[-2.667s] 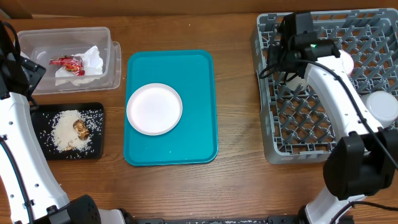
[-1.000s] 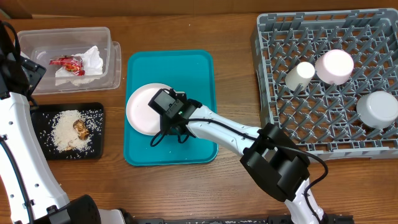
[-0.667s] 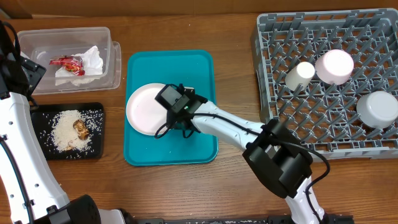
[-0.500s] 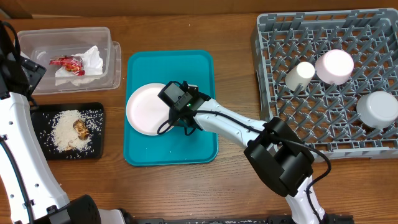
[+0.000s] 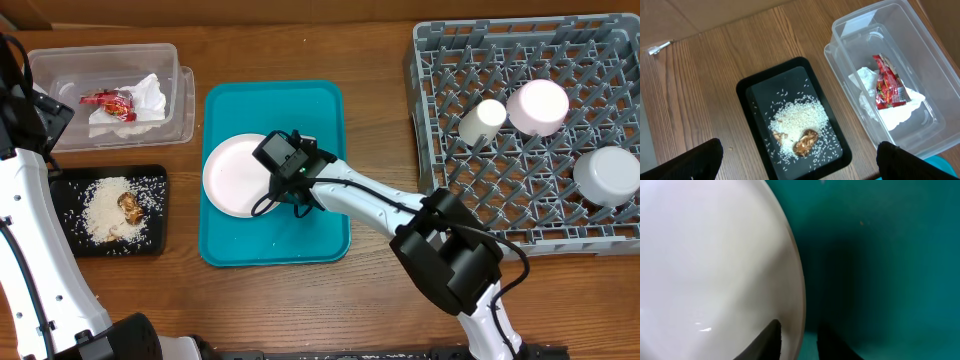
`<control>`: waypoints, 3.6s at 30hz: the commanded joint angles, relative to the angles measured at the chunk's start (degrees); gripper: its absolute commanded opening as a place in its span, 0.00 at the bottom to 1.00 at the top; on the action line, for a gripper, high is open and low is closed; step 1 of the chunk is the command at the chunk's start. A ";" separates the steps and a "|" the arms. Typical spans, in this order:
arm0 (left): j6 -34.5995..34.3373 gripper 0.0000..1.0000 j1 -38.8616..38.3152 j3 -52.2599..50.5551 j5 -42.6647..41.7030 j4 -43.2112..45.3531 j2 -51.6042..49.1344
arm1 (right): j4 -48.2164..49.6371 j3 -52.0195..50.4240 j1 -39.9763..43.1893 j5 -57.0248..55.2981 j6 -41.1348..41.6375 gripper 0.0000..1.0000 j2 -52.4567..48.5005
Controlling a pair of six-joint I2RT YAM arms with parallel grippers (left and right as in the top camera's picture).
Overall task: Sort waste into correct bins and load items into the dishwasher
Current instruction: 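Grasp the plate edge with the right gripper and lift it, then stand the plate upright at the rack's back and release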
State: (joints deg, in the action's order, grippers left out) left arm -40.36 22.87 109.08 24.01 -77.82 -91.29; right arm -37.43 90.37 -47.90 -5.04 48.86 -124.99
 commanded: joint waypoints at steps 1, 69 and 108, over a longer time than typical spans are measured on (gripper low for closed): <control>-0.81 1.00 -0.02 -0.07 -0.09 0.07 -0.22 | 0.11 -0.22 -0.22 0.13 0.63 0.16 -1.01; -0.81 1.00 -0.04 -0.09 -0.09 0.07 -0.22 | -3.15 18.32 50.58 -38.25 -47.84 0.04 6.03; -0.81 1.00 -0.07 -0.09 -0.09 0.09 -0.22 | -3.96 15.13 47.54 -27.89 -44.37 0.10 13.29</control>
State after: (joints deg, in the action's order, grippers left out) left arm -40.38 22.87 109.08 24.01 -77.82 -91.29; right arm -41.60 105.65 0.89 -40.34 3.46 -117.38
